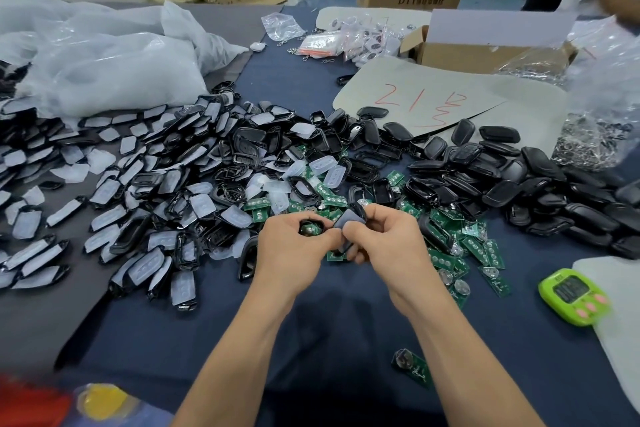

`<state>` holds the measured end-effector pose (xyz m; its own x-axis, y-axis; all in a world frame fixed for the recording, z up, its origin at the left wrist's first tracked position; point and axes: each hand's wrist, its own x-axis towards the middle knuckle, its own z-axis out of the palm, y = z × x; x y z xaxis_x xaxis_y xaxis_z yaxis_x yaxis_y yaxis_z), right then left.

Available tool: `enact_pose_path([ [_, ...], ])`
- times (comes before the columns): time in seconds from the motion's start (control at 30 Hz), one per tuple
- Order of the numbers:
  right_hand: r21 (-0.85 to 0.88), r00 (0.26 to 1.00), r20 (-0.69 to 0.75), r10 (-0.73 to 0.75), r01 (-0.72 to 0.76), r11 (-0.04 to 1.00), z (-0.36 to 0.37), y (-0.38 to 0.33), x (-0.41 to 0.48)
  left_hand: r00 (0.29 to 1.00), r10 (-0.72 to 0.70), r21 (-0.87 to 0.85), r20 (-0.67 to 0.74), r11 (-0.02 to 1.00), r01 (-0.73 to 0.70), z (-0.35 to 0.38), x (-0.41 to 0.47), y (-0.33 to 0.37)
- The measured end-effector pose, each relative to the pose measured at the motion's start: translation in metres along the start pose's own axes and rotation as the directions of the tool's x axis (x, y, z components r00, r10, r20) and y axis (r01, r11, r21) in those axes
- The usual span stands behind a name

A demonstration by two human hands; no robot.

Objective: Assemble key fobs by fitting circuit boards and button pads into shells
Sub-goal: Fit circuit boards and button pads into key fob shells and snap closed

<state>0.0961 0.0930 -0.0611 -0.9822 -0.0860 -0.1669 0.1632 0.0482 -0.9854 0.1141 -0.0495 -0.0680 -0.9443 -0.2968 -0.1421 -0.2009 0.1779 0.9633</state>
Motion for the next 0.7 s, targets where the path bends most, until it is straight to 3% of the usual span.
enact_pose_path([
  [0.1,0.057,1.0,-0.026,0.012,-0.011,0.998,-0.002,0.001,-0.001,1.0,0.013,0.041,0.014,0.999,-0.014,0.0,-0.002,0.003],
  [0.27,-0.008,0.989,-0.119,-0.085,0.085,0.996,0.002,0.004,-0.01,0.995,0.02,-0.009,0.101,1.0,-0.019,-0.003,-0.003,0.008],
  [0.5,0.333,0.996,0.079,0.041,-0.065,0.941,-0.009,-0.005,-0.008,0.995,0.082,0.013,0.047,0.996,-0.083,-0.001,-0.004,0.007],
  [0.7,0.352,0.999,-0.028,0.038,-0.025,0.936,-0.007,-0.003,-0.009,0.986,0.069,-0.025,0.154,0.998,-0.066,-0.001,-0.005,0.007],
])
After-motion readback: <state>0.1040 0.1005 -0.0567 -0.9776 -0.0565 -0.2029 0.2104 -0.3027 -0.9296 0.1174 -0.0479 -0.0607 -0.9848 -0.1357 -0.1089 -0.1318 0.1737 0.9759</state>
